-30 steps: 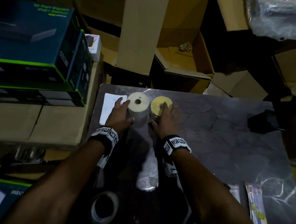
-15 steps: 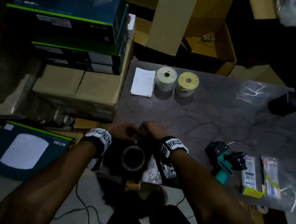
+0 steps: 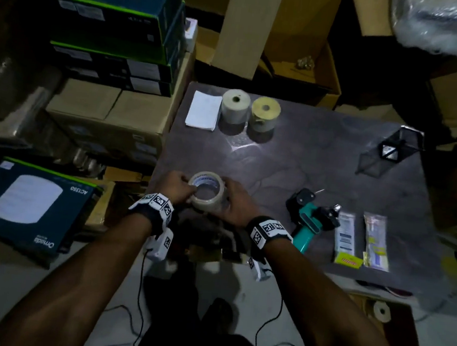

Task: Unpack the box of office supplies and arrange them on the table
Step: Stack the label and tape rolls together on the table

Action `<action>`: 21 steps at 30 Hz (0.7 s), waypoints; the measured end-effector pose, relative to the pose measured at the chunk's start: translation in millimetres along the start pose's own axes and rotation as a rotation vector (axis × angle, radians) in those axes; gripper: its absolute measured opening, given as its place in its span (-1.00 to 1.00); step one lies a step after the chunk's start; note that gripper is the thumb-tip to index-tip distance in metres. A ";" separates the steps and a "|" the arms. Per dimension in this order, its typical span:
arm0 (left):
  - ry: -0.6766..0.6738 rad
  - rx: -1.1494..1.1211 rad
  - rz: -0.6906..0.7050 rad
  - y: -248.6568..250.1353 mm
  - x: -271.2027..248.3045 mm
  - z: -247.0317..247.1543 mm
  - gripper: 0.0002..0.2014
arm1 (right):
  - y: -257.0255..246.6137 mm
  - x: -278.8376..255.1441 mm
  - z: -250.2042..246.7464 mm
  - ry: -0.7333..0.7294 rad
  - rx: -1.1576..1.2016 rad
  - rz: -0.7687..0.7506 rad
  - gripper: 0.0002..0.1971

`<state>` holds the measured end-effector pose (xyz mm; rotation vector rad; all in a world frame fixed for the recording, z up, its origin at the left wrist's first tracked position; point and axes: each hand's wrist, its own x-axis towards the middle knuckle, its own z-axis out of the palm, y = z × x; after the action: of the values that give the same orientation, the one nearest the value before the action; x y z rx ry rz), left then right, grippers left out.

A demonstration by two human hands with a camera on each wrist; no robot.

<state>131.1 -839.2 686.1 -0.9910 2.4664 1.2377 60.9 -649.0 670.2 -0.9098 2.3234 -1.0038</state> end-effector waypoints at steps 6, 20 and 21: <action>0.000 -0.035 0.224 82.4 4.1 -2.4 -0.89 | 0.8 6.8 -45.4 0.200 -0.017 0.040 0.20; 0.040 -0.098 0.375 142.1 136.5 -17.1 -0.81 | 54.8 188.7 -114.9 0.472 -0.066 0.290 0.01; 0.050 -0.084 0.386 143.4 147.7 -21.9 -0.79 | 52.3 206.1 -119.0 0.463 -0.075 0.303 0.05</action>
<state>-70.9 -865.8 723.0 -0.5826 2.7545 1.4518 -173.6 -714.7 677.7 -0.3507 2.7856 -1.0873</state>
